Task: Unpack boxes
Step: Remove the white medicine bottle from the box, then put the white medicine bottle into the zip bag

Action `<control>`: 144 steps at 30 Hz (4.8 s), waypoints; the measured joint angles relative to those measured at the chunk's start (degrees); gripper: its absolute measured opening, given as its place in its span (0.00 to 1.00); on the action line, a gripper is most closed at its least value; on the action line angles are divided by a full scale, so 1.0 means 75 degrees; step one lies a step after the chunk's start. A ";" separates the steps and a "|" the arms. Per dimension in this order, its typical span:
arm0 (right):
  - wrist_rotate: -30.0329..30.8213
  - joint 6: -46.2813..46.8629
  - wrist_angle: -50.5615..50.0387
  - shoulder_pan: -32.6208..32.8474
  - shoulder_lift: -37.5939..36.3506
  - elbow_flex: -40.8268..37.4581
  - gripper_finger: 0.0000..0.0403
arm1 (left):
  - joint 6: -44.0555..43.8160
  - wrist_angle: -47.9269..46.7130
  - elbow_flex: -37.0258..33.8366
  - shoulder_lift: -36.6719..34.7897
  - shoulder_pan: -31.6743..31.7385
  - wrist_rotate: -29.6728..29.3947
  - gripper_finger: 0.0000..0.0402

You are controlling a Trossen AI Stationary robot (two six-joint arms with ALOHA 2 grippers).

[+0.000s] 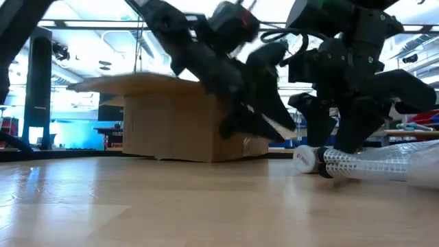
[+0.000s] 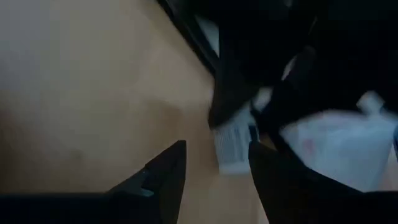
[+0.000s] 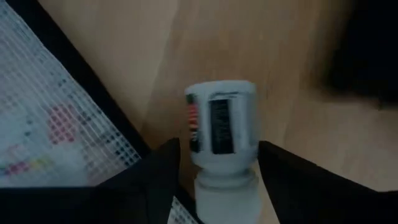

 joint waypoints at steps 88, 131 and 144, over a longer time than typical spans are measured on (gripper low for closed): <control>-0.0189 0.2250 0.0175 0.0802 -0.1012 -0.0521 0.62 | 0.2041 -0.3264 0.1965 0.0498 0.0120 0.1381 0.46; -0.2069 0.1172 -0.1479 0.0103 -0.1356 0.0278 0.00 | 0.1960 -0.3799 0.1970 -0.0595 -0.0142 0.0945 0.46; -0.1728 0.6405 -0.2179 0.1414 -0.3037 0.0269 0.12 | 0.0519 -0.2567 0.1974 0.0169 -0.0826 0.0817 0.46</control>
